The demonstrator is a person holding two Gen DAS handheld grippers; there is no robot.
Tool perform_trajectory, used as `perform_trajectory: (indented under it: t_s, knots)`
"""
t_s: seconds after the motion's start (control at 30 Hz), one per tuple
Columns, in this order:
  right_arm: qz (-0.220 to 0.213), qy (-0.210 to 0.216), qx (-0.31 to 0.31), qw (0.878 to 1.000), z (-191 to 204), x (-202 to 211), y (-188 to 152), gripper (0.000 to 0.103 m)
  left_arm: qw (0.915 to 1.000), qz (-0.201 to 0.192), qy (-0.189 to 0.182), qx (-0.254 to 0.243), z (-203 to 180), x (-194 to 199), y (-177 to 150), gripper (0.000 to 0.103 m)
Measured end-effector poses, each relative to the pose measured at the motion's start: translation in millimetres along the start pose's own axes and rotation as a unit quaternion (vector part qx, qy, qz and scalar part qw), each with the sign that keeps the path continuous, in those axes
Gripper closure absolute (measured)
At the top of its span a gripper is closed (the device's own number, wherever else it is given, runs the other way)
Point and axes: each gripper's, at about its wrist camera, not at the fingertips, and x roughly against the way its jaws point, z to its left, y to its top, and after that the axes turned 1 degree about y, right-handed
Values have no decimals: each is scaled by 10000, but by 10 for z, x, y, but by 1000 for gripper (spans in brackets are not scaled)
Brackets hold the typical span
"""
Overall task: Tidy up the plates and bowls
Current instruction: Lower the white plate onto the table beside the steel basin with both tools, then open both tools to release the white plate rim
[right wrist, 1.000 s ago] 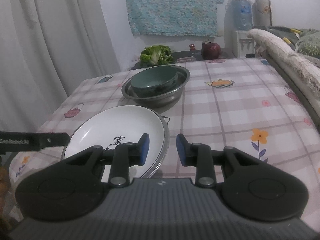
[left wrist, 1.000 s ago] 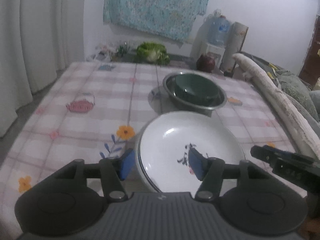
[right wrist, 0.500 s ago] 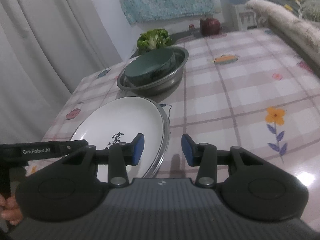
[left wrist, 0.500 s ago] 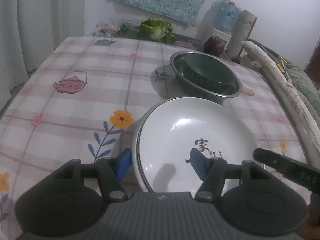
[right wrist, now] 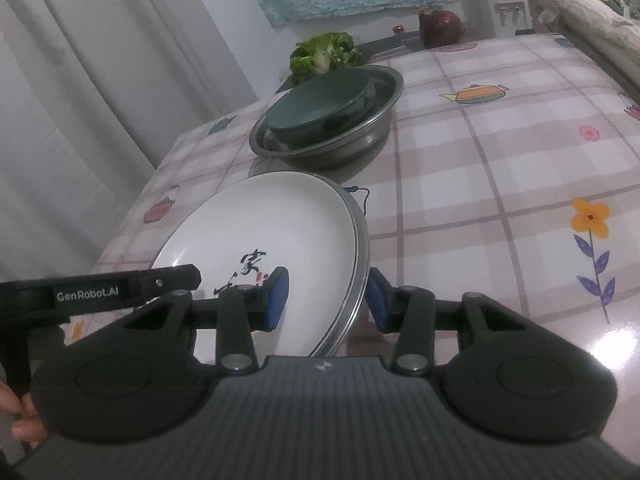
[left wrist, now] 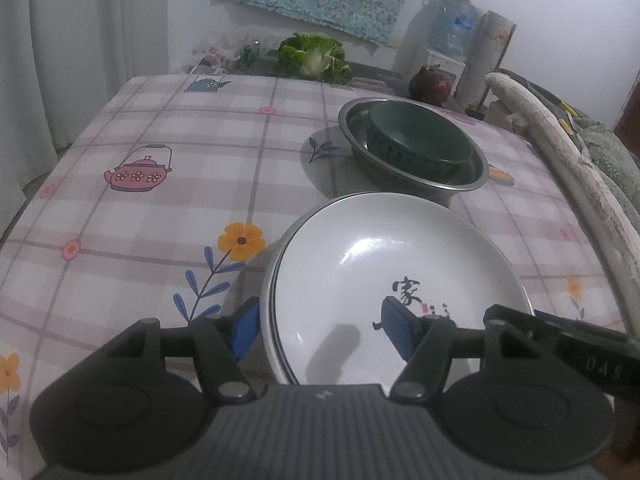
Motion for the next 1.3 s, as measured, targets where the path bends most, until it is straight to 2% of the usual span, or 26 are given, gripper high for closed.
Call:
perform_trajectory:
  t_s: [0.5,0.87,1.07,1.3]
  knots:
    - [65,-367,299,9989,-35,224,-118,60,9991,107,-189,-364,-252,44,-109,37]
    - [27,-506,152,9986,-193,505,-256,60,9966,163,-414,-697,-501,93,-230,37]
    - [-23,-477,61,9988,-242,578,-308,60,9966,184,-435,-682,-541,95,-248,34]
    - [-103,-630,-148,9978,-318,608,-298,42,9962,154,-317,-801,-589,83,-264,28]
